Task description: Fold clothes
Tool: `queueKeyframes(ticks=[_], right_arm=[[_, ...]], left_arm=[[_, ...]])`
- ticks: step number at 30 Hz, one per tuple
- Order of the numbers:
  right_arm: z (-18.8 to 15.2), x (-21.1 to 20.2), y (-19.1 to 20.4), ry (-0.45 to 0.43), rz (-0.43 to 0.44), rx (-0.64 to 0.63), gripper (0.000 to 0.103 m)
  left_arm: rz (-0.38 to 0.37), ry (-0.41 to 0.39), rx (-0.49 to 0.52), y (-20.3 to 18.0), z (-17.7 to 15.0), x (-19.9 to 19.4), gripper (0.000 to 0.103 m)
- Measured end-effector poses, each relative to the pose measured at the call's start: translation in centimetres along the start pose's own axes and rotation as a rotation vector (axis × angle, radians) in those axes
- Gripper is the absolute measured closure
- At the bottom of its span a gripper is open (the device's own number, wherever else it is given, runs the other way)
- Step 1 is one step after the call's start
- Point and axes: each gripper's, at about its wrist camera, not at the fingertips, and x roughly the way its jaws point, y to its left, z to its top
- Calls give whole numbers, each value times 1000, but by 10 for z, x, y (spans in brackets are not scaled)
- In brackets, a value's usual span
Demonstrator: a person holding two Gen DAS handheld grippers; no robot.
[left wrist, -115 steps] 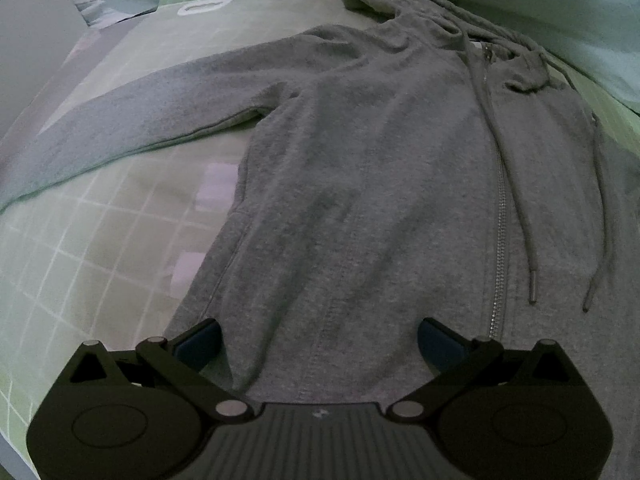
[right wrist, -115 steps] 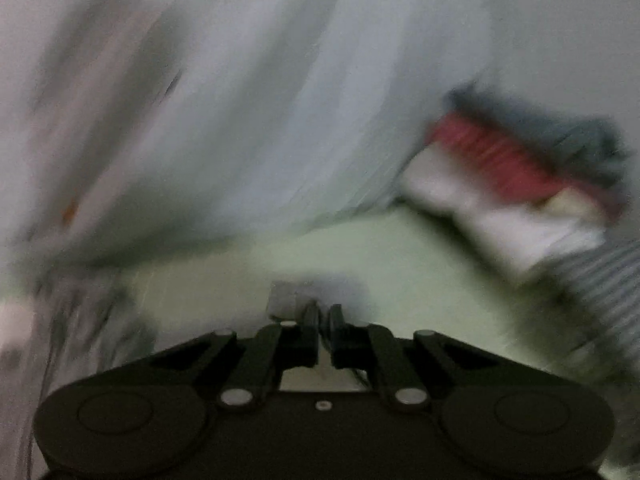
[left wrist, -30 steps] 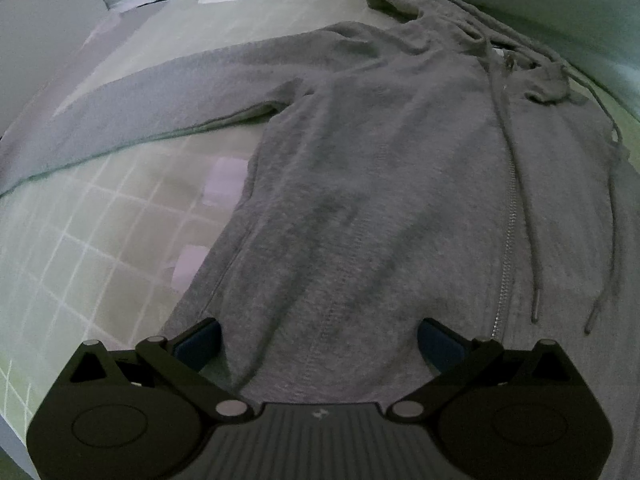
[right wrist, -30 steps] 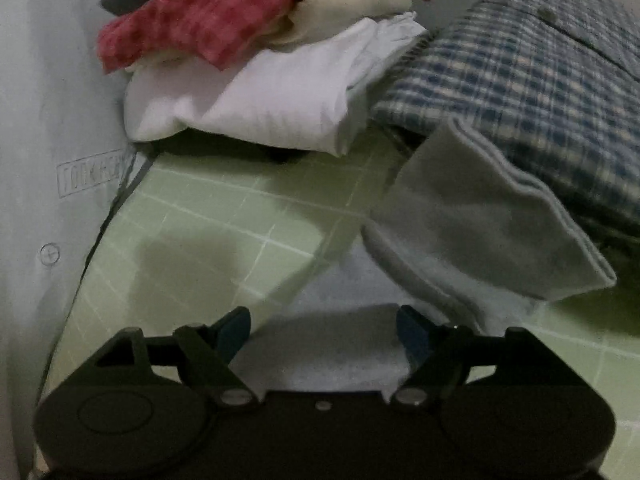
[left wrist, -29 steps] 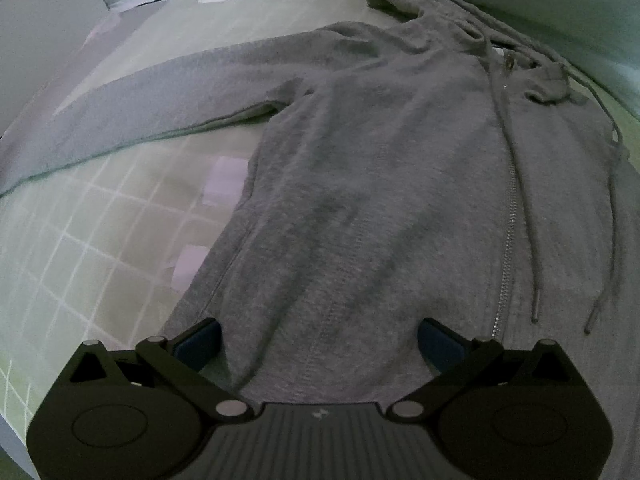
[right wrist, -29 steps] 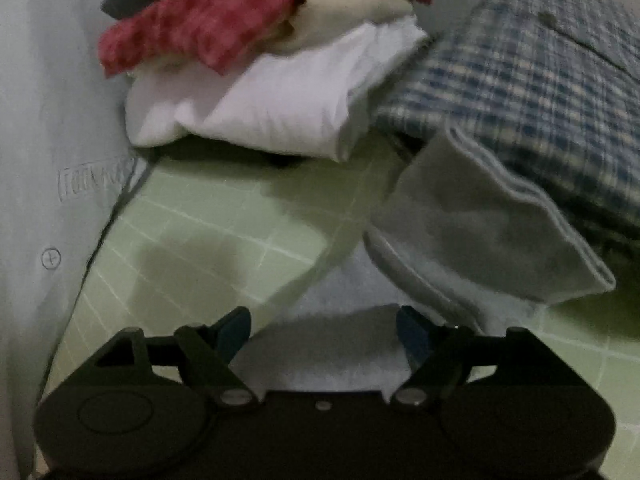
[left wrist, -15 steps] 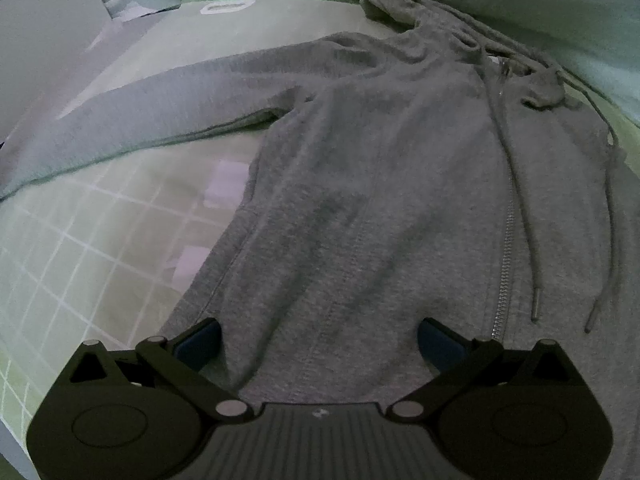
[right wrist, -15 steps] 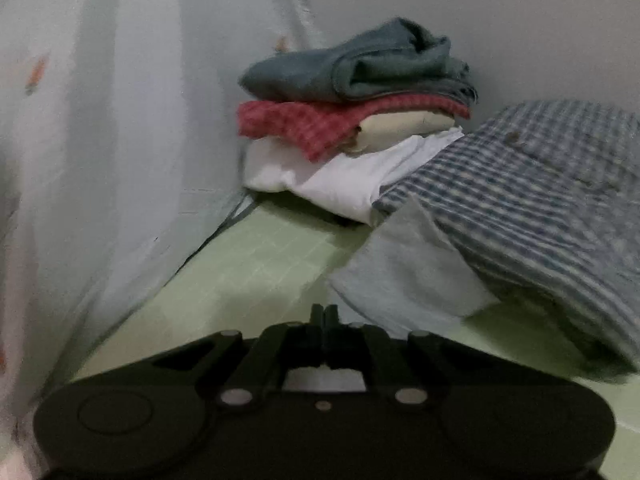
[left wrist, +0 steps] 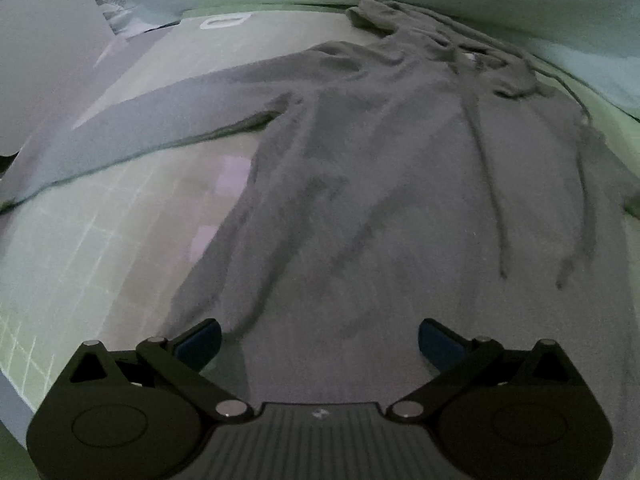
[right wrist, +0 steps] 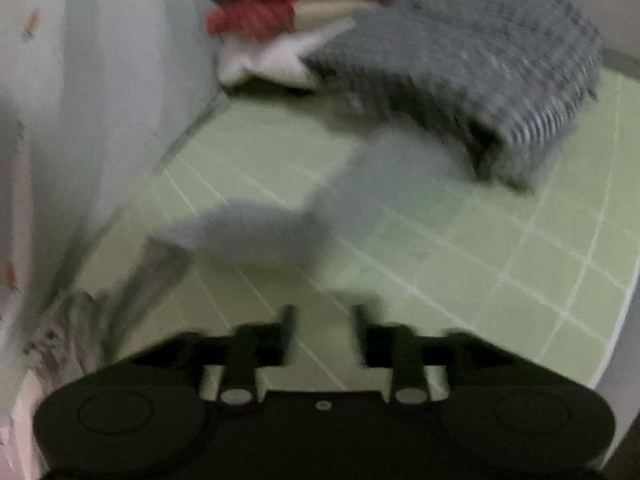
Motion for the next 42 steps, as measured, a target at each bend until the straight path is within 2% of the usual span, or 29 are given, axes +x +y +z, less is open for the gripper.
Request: queueKeyframes(ticks=[3,5,7,10,13,15,17,18,19,20,21,22,24,27,30,32,35,37,38,41,42], right_arm=[[11,8,2,7,-4,28,40],[15,15,2,13,-28,36,41],[18,18,8,-7,-40,-17,40],[14,29,26,-44,-74,-252,39],[2,42,41,-23,-121,-507,32],[-10,48,46,12,-108,-634,29],[-20,58,49,29,-125,-744,32],[-22,60,48,13,-119,-764,37],[-23,61,47,-6,-109,-779,67],[-21,62,46,-9,-103,-775,85],[-17,57,44,-32,-113,-764,98],[-13,52,42,-58,-125,-752,103],[-5,32,38,-142,-158,-730,103],[2,-14,24,-286,-214,-703,103],[-8,-11,-2,-189,-227,-738,103],[-15,-3,-19,-78,-201,-703,103],[-15,-7,-24,-80,-169,-646,99],[-11,-3,-19,-87,-145,-641,70],[-10,0,-14,-87,-129,-646,64],[-11,14,7,-71,-78,-719,58],[-11,22,13,-62,-63,-742,52]], left_arm=[[-16,6,-16,-1,-10,-5,0],[-7,2,-25,-2,-15,-8,0],[1,-8,-28,-3,-19,-14,0],[9,-19,-36,-3,-26,-21,0],[27,-23,-43,-3,-33,-28,0],[38,-20,-50,-2,-38,-31,0],[44,-11,-59,-2,-42,-32,0],[47,-7,-63,-2,-43,-32,0],[50,-3,-67,-1,-44,-32,0],[52,-1,-69,-2,-45,-32,0],[53,-2,-67,-3,-46,-33,0],[54,-3,-66,-5,-46,-33,0],[57,-7,-64,-7,-47,-34,0],[65,-21,-60,-10,-49,-36,0],[59,-16,-66,-13,-48,-33,0],[54,-10,-71,-14,-47,-31,0],[45,-16,-65,-19,-44,-30,0],[38,-19,-57,-23,-42,-30,0],[34,-16,-47,-25,-41,-29,0],[30,-13,-11,-34,-40,-27,0],[28,-13,-1,-36,-40,-27,0]])
